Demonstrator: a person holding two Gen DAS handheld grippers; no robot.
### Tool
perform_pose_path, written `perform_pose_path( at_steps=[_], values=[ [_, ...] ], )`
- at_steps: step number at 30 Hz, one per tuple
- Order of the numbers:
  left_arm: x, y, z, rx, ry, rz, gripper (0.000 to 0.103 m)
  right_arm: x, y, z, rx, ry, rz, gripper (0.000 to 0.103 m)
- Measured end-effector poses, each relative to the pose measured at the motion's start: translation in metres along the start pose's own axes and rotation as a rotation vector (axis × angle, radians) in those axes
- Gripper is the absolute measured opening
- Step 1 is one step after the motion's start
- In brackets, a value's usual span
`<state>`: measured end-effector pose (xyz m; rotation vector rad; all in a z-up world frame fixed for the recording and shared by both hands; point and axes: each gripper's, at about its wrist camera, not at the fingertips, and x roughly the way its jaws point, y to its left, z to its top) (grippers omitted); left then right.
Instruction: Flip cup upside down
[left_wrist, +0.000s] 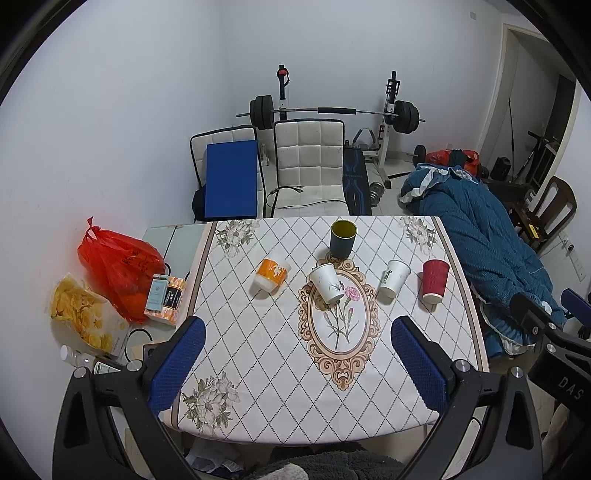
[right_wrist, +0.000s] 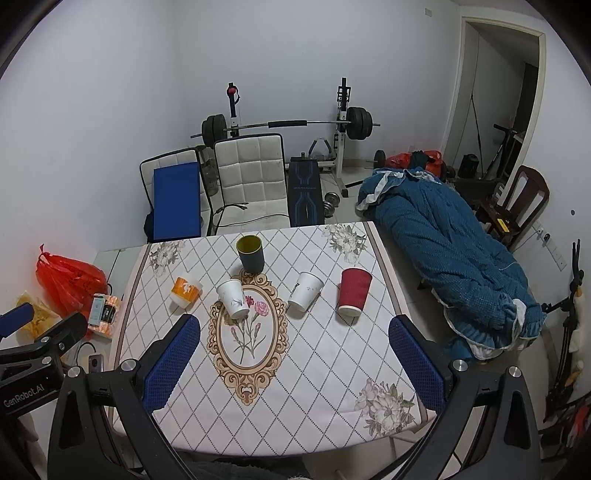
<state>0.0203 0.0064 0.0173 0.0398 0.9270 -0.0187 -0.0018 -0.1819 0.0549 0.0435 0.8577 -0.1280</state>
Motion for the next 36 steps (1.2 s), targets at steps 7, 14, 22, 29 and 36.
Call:
perform_pose_path(
  at_steps=[7, 14, 22, 29, 36],
  values=[
    [0.0, 0.0, 0.0, 0.002, -0.001, 0.0, 0.103, -0.001, 0.002, 0.001, -0.001, -0.002, 0.003, 0.103],
    [-0.001, 0.001, 0.001, -0.001, 0.001, -0.002, 0.103, -0.001, 0.004, 0.003, -0.002, -0.002, 0.004, 0.103],
    [-0.001, 0.003, 0.004, -0.006, -0.006, -0.006, 0.103, -0.002, 0.003, 0.003, -0.001, -0.003, 0.005, 0.103],
    [-0.002, 0.003, 0.001, -0.007, -0.008, -0.007, 0.103, -0.004, 0.01, 0.008, -0.004, -0.008, 0.009, 0.103],
    [0.006, -0.001, -0.009, -0.022, -0.01, 0.015, 0.103, -0.001, 0.008, 0.009, 0.009, 0.001, 0.033, 0.103]
  ],
)
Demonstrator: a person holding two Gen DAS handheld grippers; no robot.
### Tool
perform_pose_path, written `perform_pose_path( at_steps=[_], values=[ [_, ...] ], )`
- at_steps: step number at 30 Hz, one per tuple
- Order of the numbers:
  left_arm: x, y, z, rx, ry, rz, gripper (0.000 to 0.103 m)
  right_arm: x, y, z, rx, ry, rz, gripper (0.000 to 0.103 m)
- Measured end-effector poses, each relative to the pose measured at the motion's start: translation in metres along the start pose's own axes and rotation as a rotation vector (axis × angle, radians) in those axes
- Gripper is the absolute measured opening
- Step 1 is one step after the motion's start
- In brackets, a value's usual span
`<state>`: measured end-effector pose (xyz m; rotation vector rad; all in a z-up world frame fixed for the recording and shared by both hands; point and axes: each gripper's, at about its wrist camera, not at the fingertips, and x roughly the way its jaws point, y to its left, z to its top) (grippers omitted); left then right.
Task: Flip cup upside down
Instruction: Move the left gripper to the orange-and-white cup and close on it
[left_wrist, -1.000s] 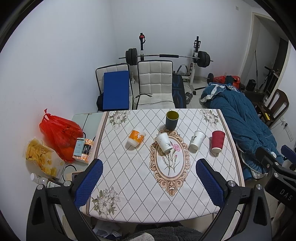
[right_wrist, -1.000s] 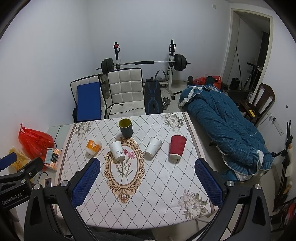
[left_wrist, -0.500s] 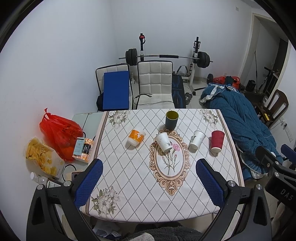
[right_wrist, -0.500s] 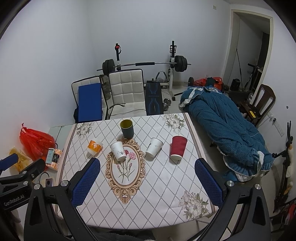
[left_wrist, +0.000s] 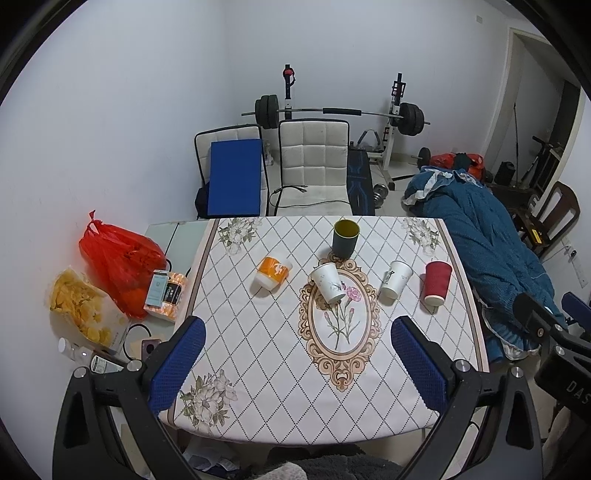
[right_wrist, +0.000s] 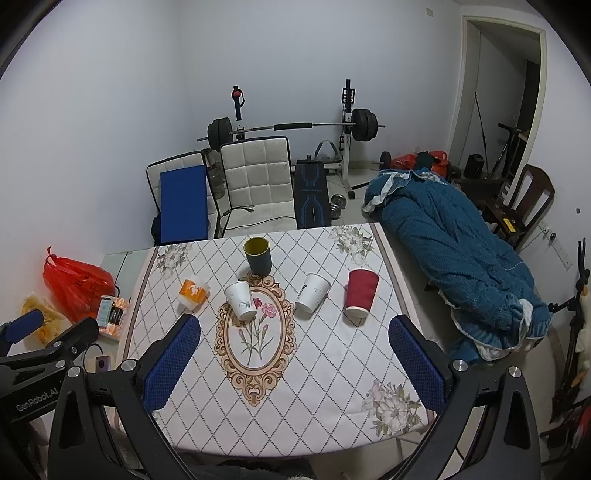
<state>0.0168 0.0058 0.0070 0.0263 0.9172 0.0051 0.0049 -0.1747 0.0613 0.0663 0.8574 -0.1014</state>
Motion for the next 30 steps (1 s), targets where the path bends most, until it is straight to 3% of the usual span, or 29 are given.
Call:
perform_pose_path(
  at_steps=[8, 17, 23, 30],
  values=[
    [0.033, -0.009, -0.004, -0.013, 0.025, 0.059, 0.103, 0.038, -0.014, -0.009, -0.001, 0.052, 0.006, 0.103],
    [0.117, -0.005, -0.019, -0.025, 0.15, 0.163, 0.103, 0.141, -0.037, -0.056, -0.044, 0.272, 0.003, 0.103],
    [0.179, 0.002, -0.033, -0.02, 0.276, 0.18, 0.103, 0.217, -0.041, -0.099, -0.062, 0.415, 0.004, 0.103],
    [0.244, 0.019, -0.013, 0.003, 0.347, 0.187, 0.103, 0.285, -0.027, -0.119, -0.04, 0.522, -0.005, 0.103]
  ],
)
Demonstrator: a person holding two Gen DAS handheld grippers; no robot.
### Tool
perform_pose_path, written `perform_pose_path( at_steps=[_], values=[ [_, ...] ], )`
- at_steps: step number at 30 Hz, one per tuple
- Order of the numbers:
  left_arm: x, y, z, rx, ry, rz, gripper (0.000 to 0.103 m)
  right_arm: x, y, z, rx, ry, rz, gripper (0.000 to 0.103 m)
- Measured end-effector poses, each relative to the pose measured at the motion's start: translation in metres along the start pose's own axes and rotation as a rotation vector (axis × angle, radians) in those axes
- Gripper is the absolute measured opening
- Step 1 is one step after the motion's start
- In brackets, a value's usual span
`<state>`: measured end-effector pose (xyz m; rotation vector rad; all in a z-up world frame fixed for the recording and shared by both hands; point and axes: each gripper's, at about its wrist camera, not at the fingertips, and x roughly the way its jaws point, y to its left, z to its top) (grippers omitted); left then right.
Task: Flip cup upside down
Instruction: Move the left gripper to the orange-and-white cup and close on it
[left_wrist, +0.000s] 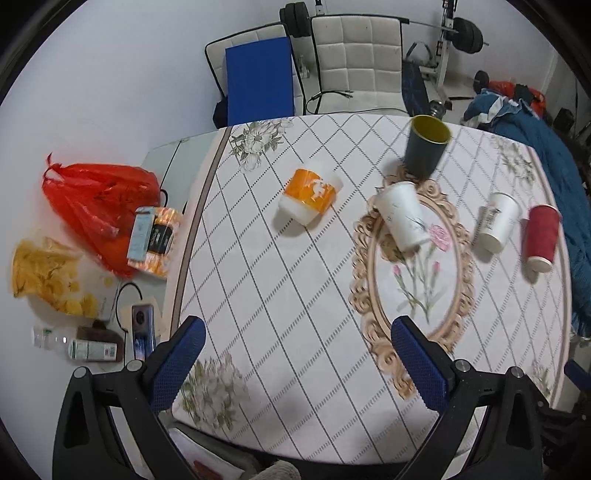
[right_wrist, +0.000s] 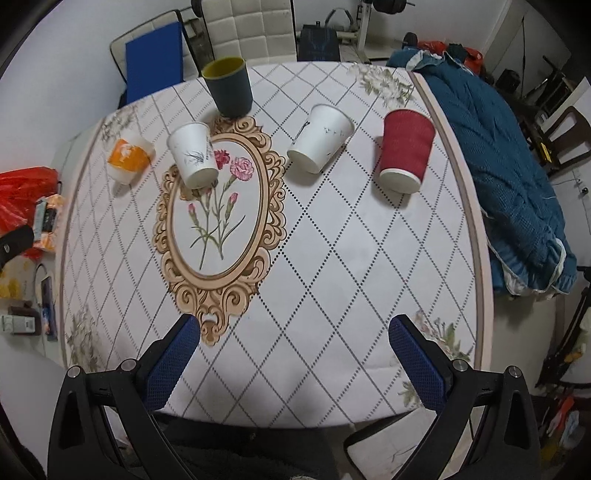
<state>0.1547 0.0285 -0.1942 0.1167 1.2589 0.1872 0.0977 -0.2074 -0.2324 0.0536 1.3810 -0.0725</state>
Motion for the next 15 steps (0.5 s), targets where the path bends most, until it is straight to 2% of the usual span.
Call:
perform_pose_path(
  at_steps=[10, 15],
  values=[
    [0.086, 0.01, 0.077, 0.049, 0.055, -0.013, 0.103, 0.06, 0.023, 0.046, 0.086, 0.086, -0.01, 0.103],
    [0.132, 0.017, 0.11, 0.081, 0.119, -0.041, 0.099, 0.087, 0.034, 0.065, 0.106, 0.121, -0.021, 0.103]
  ],
)
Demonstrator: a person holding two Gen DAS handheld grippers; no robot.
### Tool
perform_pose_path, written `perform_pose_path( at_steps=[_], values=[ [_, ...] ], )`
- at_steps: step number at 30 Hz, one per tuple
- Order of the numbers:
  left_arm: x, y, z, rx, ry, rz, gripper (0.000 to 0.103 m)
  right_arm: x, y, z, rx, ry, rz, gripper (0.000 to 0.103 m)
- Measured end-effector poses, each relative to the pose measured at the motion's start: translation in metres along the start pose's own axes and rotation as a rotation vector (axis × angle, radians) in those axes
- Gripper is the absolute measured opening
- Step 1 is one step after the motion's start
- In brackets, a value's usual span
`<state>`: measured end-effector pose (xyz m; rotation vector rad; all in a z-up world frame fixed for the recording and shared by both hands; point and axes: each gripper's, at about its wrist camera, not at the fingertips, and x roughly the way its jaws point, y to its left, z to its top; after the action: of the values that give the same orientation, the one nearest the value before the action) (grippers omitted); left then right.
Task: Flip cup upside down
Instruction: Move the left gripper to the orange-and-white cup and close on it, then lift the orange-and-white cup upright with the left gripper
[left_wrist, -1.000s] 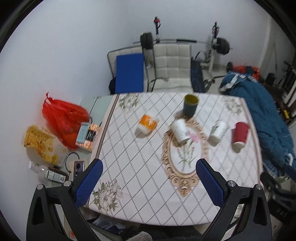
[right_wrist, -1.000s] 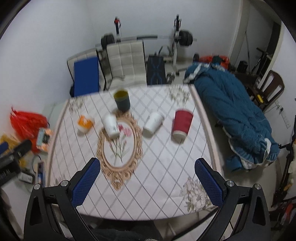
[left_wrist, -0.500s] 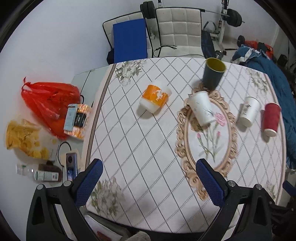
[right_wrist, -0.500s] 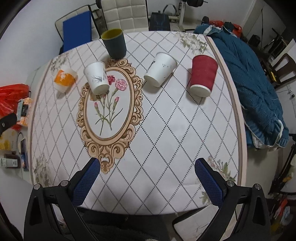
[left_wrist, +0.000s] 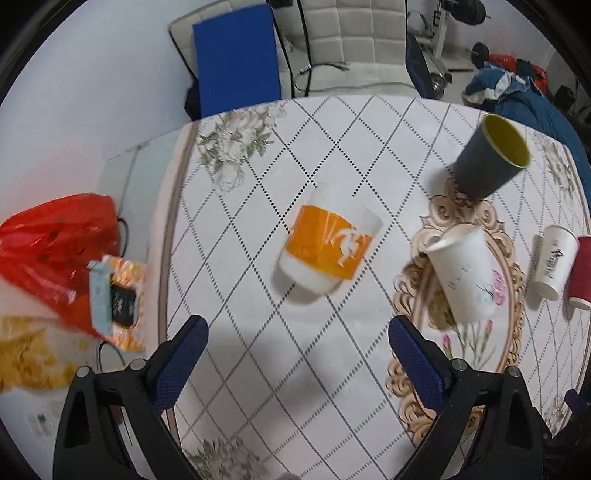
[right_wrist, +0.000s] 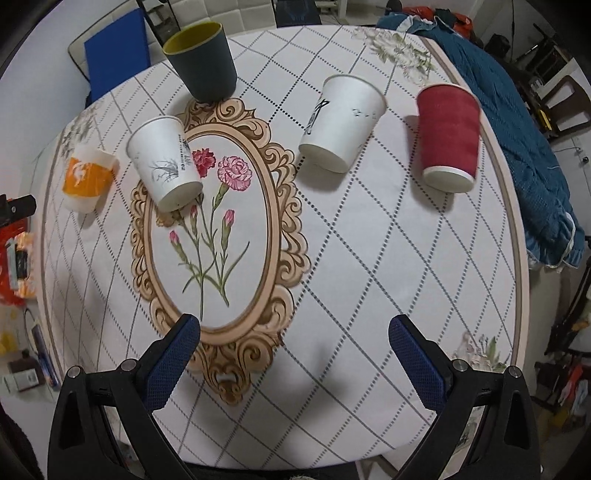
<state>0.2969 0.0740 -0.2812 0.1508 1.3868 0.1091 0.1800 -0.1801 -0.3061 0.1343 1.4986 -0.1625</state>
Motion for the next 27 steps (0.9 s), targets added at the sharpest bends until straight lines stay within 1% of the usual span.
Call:
perform_pose_path(
  at_steps=[3, 6, 9, 14, 16, 17, 18, 19, 20, 21, 24, 27],
  values=[
    [0.017, -0.001, 0.017, 0.052, 0.006, -0.003, 0.098, 0.014, 0.007, 0.011, 0.015, 0.026, 0.003, 0.103],
    [0.033, -0.008, 0.032, 0.136, 0.016, -0.016, 0.094, 0.025, 0.016, 0.021, 0.02, 0.044, 0.003, 0.103],
    [0.048, -0.016, 0.043, 0.218, 0.033, -0.019, 0.092, 0.033, 0.027, 0.03, 0.012, 0.053, -0.003, 0.103],
    [0.07, -0.03, 0.054, 0.336, 0.051, -0.003, 0.092, 0.042, 0.04, 0.044, 0.009, 0.059, -0.01, 0.103],
    [0.079, -0.036, 0.056, 0.376, 0.068, -0.013, 0.092, 0.045, 0.043, 0.048, 0.013, 0.062, -0.008, 0.103],
    [0.082, -0.037, 0.057, 0.386, 0.075, -0.015, 0.092, 0.047, 0.044, 0.05, 0.015, 0.064, -0.007, 0.103],
    [0.087, -0.039, 0.058, 0.397, 0.082, -0.017, 0.089, 0.048, 0.045, 0.052, 0.017, 0.068, -0.007, 0.103],
    [0.09, -0.041, 0.059, 0.406, 0.092, -0.025, 0.086, 0.05, 0.047, 0.054, 0.019, 0.072, -0.006, 0.103],
    [0.093, -0.042, 0.059, 0.412, 0.1, -0.037, 0.078, 0.051, 0.048, 0.055, 0.022, 0.075, -0.005, 0.103],
    [0.096, -0.043, 0.06, 0.418, 0.109, -0.045, 0.075, 0.051, 0.05, 0.056, 0.023, 0.077, -0.005, 0.103],
    [0.102, -0.046, 0.061, 0.425, 0.111, -0.064, 0.073, 0.052, 0.052, 0.059, 0.022, 0.081, -0.005, 0.103],
    [0.102, -0.046, 0.063, 0.415, 0.097, -0.076, 0.072, 0.053, 0.054, 0.06, 0.028, 0.088, -0.002, 0.103]
  ],
)
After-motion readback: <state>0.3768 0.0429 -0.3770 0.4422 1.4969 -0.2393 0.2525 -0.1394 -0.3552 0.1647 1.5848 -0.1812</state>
